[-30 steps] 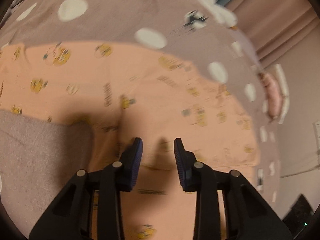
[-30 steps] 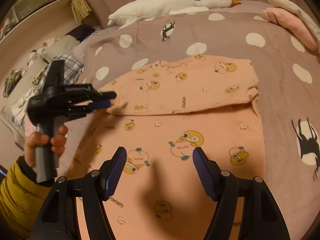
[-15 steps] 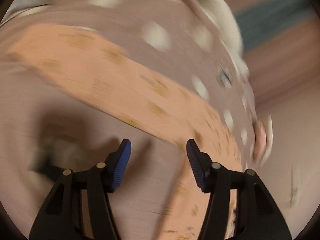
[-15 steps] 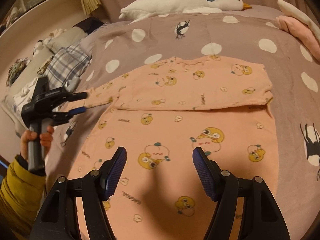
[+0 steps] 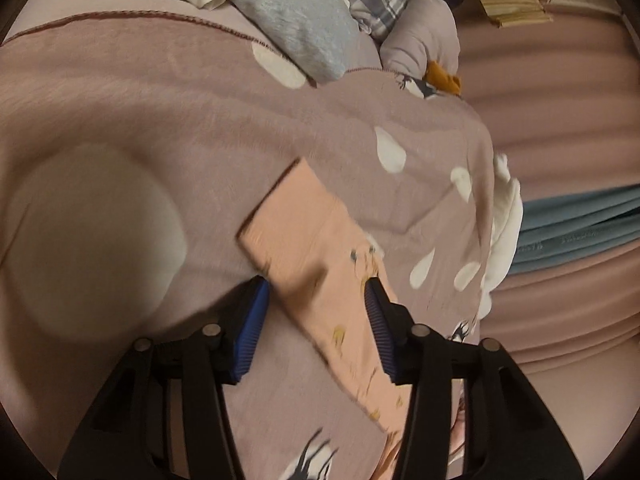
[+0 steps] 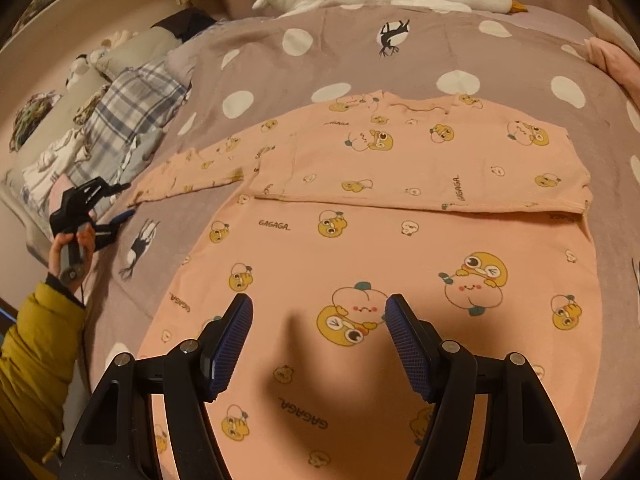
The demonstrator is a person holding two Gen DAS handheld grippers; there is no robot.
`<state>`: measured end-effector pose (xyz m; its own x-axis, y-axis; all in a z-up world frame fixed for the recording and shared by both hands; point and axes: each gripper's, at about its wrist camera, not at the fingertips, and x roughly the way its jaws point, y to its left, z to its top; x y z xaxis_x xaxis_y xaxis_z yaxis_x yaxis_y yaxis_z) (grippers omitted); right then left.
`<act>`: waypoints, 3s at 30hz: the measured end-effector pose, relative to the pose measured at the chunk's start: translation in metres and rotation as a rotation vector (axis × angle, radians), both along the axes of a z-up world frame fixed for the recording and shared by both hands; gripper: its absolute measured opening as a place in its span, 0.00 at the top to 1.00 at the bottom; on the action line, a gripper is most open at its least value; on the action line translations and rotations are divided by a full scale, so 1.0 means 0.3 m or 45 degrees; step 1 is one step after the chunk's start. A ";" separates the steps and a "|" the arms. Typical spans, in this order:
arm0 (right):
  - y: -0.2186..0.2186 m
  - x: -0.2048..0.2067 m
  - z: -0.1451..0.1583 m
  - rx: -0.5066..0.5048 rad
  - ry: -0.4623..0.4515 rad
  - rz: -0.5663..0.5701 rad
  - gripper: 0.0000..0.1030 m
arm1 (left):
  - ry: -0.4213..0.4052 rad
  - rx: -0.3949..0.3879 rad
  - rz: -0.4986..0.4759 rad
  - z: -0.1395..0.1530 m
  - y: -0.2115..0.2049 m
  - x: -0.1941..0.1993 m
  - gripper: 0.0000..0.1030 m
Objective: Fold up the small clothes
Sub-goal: 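Grasp the other sleeve cuff with the left gripper and fold it across the body, then open the left gripper and release the sleeve onto the shirt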
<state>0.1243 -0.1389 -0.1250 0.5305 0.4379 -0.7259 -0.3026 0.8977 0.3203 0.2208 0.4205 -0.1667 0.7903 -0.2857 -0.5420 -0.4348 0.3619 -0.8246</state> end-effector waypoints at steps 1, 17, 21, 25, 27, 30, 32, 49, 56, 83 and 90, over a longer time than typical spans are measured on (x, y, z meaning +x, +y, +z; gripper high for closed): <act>0.003 0.002 -0.004 -0.002 0.008 0.003 0.31 | -0.003 -0.001 0.012 -0.004 0.003 0.012 0.59; -0.010 -0.005 -0.020 0.007 0.046 -0.005 0.31 | -0.038 0.315 -0.176 0.178 -0.128 0.100 0.95; -0.017 -0.025 -0.008 0.032 0.033 -0.008 0.31 | -0.148 0.471 -0.363 0.334 -0.313 0.110 0.96; -0.044 -0.052 0.010 0.060 0.008 -0.023 0.31 | -0.213 0.559 -0.539 0.429 -0.532 0.120 0.96; -0.065 -0.062 0.015 0.073 0.002 -0.041 0.31 | -0.228 0.593 -0.615 0.446 -0.639 0.110 0.96; -0.117 -0.076 0.014 0.099 0.002 -0.084 0.31 | -0.248 0.637 -0.725 0.466 -0.804 0.101 0.96; -0.152 -0.088 0.010 0.116 0.003 -0.115 0.31 | -0.260 0.688 -0.787 0.481 -0.923 0.105 0.96; -0.503 -0.168 -0.014 0.313 0.010 -0.439 0.31 | -0.126 0.977 -1.169 0.266 -1.675 0.127 0.91; -0.550 -0.186 -0.013 0.368 0.020 -0.497 0.30 | -0.028 0.965 -1.278 0.161 -1.723 0.129 0.52; -0.262 0.329 -0.057 0.471 0.219 -0.280 0.38 | -0.073 0.866 -0.920 0.270 -1.140 -0.176 0.00; -0.239 0.364 -0.084 0.406 0.260 -0.308 0.70 | -0.123 0.763 -0.817 0.311 -1.046 -0.208 0.00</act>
<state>0.2336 -0.2106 -0.1503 0.5051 0.5374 -0.6754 0.0022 0.7817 0.6236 0.1584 0.1066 -0.0734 0.6249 -0.3793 -0.6824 0.0625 0.8956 -0.4405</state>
